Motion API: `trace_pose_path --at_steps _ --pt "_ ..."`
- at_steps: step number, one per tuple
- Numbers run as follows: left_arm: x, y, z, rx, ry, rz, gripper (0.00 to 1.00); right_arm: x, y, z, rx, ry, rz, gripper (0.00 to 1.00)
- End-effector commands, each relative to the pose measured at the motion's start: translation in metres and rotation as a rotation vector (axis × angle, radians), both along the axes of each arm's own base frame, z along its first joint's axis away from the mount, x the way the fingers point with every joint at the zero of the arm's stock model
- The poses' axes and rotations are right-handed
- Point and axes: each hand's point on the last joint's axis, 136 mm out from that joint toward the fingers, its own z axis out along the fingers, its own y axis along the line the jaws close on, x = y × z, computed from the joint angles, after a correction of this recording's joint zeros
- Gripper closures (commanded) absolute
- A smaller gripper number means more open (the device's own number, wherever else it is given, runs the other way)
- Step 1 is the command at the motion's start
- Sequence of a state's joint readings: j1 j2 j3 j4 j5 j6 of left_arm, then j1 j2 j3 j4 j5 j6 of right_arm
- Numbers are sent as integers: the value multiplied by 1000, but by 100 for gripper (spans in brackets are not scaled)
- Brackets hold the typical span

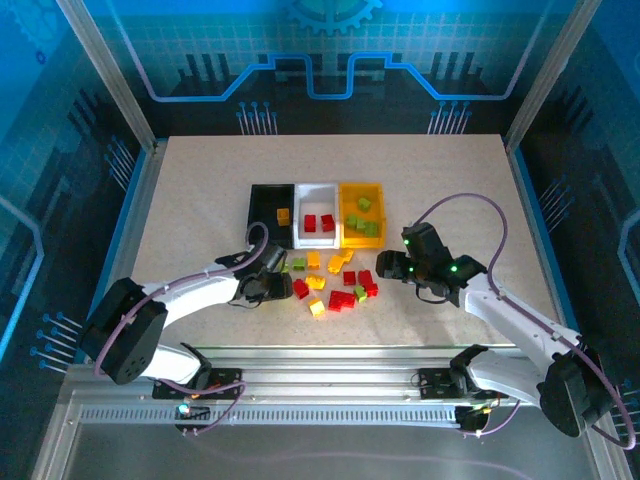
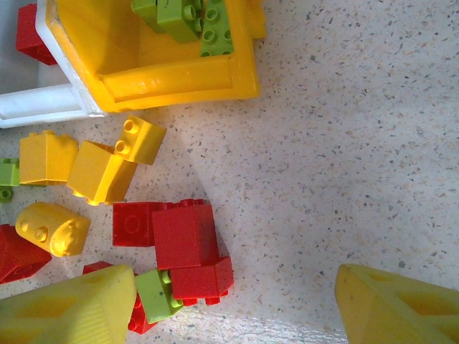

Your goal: Sort the legos into containers by color

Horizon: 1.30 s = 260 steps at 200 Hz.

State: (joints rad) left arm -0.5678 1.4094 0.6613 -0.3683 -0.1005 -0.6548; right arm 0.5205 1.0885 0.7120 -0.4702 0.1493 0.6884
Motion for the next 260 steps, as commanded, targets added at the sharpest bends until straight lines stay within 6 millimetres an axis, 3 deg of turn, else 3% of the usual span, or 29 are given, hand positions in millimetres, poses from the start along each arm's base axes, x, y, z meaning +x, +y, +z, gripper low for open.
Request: trace_pose_path --at_steps 1,21,66,86,115,144,168,185,206,231,260 --pt "-1 -1 2 25 -2 -23 40 2 -4 1 -4 -12 -11 25" --pt "1 -6 6 31 -27 -40 43 2 -4 -1 -4 -10 -13 25" --pt "3 -7 -7 51 8 -27 65 0 -6 -1 -7 -9 -15 25" --pt "2 -7 -4 46 1 -13 69 -1 -7 1 -10 -13 -15 25" --pt "1 -2 14 41 -28 2 75 -1 -8 3 -6 -21 -17 25" --pt "4 -11 53 -5 -84 -17 76 0 -9 3 -2 -24 -24 25" --pt "23 -41 94 -59 -161 -78 76 0 -10 3 -1 -29 -34 25" --pt "50 -73 121 -112 -221 -110 75 -1 -12 1 -2 -27 -42 25" --pt "89 -118 140 -157 -275 -157 75 -2 -14 -3 -6 -16 -49 25" --pt "136 -160 138 -153 -290 -184 76 -5 -16 -5 -13 -6 -49 25" --pt "176 -196 133 -154 -311 -209 75 -7 -18 -7 -19 2 -52 25"
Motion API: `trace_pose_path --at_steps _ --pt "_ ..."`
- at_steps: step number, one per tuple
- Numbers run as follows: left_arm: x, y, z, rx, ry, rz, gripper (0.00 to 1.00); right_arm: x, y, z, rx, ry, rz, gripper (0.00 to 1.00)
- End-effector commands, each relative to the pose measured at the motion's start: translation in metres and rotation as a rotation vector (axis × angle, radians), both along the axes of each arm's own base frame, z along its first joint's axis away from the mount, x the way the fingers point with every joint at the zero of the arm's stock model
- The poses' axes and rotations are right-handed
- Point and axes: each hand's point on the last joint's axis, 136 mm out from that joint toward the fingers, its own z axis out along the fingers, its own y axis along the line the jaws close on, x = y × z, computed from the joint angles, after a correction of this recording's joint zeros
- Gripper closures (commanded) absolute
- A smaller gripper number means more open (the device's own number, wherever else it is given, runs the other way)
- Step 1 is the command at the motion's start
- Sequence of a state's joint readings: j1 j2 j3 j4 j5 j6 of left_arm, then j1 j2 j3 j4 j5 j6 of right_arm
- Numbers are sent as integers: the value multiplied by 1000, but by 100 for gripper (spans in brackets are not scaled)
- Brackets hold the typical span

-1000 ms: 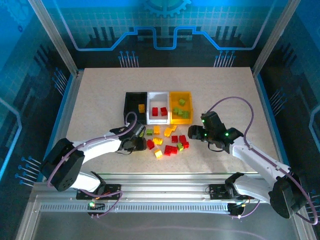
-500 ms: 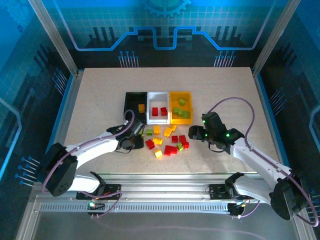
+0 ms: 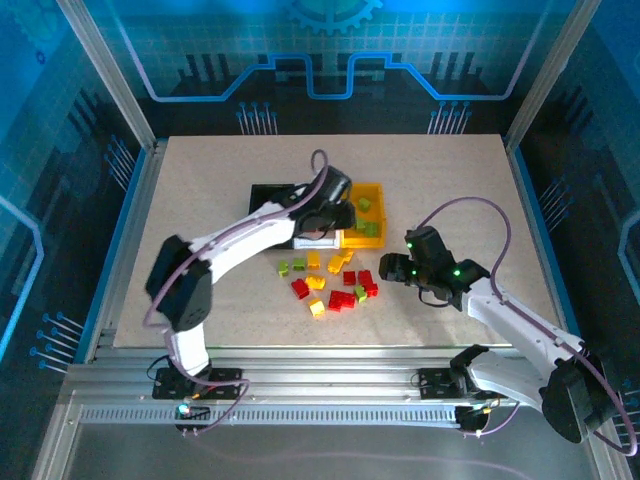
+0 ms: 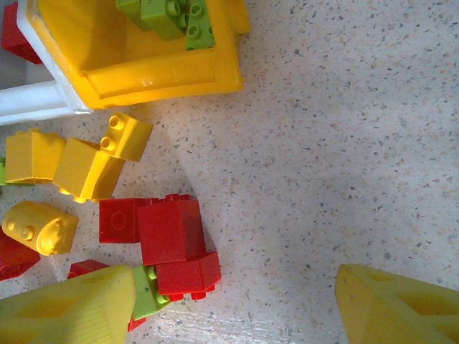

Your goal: Sort the legos into containers by color

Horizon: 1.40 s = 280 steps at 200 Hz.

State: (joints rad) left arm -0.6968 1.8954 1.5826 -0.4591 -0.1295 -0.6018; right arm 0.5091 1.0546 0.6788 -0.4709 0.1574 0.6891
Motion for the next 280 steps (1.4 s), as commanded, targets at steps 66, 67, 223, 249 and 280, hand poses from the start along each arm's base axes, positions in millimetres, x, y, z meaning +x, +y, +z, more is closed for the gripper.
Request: trace_pose_path --at_steps 66,67,223,249,280 --pt "54 -68 -39 -30 50 -44 59 -6 -12 -4 -12 7 -37 25" --pt "55 -68 -39 -31 51 -44 58 -6 -12 -4 -12 8 -37 25" --pt "-57 15 65 -237 -89 -30 1 17 53 -18 -4 61 219 25" --pt "-99 62 51 -215 -92 19 1 25 72 -28 -23 83 260 25" --pt "-138 113 25 -149 -65 90 1 32 71 -46 -65 130 229 29"
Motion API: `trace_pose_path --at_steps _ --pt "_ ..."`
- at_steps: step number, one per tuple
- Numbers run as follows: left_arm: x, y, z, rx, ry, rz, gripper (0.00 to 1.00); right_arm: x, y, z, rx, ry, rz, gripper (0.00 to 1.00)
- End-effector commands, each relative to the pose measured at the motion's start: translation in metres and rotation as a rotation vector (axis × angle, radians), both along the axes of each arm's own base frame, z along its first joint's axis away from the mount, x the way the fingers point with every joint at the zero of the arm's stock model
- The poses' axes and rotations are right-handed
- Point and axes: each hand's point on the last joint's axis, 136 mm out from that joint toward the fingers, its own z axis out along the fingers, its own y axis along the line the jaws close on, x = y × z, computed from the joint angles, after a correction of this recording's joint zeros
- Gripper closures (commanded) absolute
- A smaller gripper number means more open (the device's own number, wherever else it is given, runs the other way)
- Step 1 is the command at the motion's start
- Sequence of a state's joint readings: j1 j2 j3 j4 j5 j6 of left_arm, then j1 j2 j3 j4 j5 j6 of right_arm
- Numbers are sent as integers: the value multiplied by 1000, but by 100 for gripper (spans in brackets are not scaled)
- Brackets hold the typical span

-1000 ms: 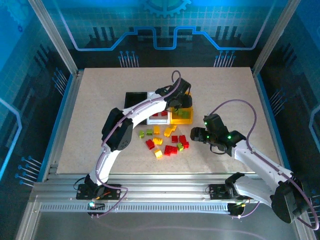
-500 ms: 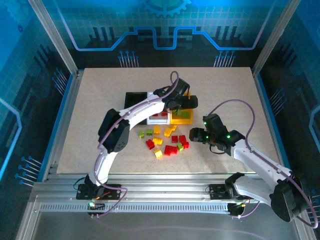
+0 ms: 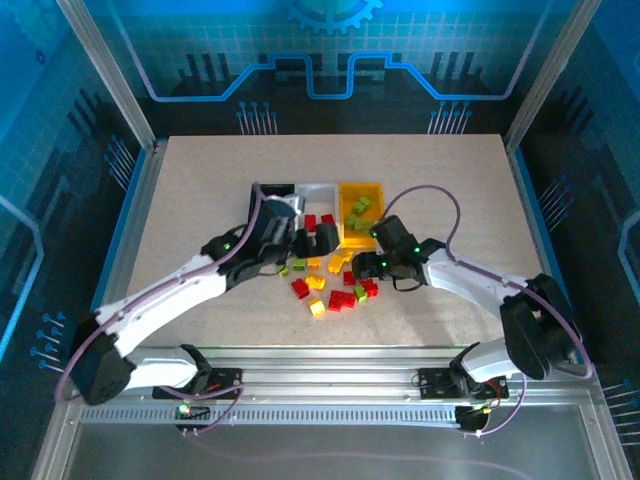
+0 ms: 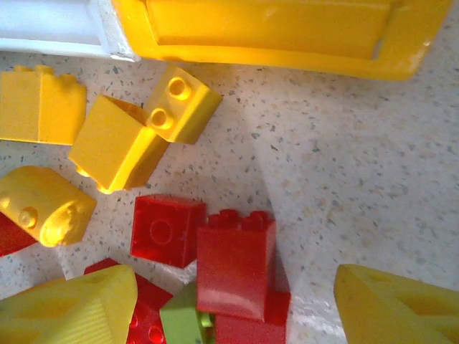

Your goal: Sort the legos into containers by color

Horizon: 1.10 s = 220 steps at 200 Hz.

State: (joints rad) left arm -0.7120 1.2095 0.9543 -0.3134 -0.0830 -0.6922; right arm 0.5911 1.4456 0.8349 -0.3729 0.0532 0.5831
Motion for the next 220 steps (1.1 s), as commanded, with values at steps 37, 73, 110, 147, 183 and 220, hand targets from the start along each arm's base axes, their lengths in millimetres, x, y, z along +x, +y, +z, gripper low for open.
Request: trace_pose_path --at_steps 37,73,110,147,183,220 --pt "-47 66 -51 98 84 140 1 4 9 -21 -48 38 23 35" --pt "-54 80 -63 121 94 179 1 -2 9 -28 -70 62 36 39" --pt "-54 82 -70 128 112 193 1 -2 -6 -33 -138 67 -5 56" --pt "-53 82 -72 133 117 192 1 -3 -9 -39 -164 78 -3 51" --pt "-55 86 -79 153 126 202 1 4 -9 -23 -153 18 -10 62" --pt "-59 96 -92 181 149 227 1 6 -3 38 -85 -113 22 67"
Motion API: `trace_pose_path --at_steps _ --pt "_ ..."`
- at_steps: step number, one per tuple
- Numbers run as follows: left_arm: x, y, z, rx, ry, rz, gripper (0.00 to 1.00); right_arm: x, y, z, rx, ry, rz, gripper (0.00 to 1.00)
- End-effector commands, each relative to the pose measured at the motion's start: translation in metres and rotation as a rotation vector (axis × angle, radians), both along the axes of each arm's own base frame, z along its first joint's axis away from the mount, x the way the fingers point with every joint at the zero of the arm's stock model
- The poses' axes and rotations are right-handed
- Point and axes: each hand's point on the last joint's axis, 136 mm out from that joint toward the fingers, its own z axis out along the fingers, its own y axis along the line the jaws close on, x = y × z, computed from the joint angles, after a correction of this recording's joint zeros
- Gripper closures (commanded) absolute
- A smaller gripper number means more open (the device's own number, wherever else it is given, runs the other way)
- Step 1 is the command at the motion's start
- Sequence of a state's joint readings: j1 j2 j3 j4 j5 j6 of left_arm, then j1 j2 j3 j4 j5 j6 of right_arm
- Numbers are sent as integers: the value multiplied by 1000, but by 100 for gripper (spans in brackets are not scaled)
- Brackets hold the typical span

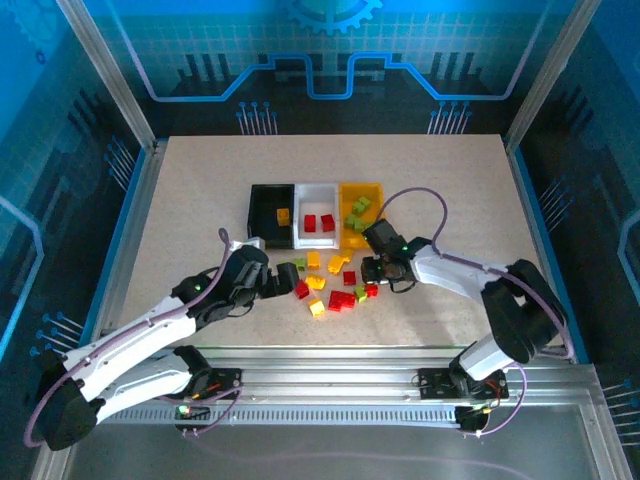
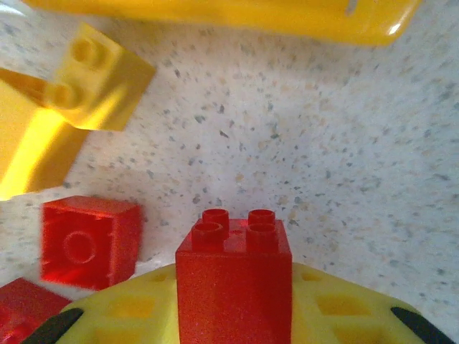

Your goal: Sort the legos into containers by color

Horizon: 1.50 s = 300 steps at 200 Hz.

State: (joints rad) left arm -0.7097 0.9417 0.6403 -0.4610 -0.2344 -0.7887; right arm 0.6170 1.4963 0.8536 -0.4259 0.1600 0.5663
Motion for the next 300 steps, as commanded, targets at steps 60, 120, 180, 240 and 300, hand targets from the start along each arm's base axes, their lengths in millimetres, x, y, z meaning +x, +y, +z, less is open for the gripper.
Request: trace_pose_path --at_steps 60,120,180,240,300 --pt "-17 19 -34 14 72 63 1 40 102 116 137 -205 228 65" --pt "-30 22 -45 5 109 48 1 130 153 84 16 -205 141 62" --pt "-34 19 -43 1 111 10 1 166 164 54 13 -158 83 46" --pt "-32 16 -40 -11 102 4 1 161 168 107 102 -244 105 29" --pt "-10 -14 -34 5 113 -86 12 94 128 142 208 -305 96 29"
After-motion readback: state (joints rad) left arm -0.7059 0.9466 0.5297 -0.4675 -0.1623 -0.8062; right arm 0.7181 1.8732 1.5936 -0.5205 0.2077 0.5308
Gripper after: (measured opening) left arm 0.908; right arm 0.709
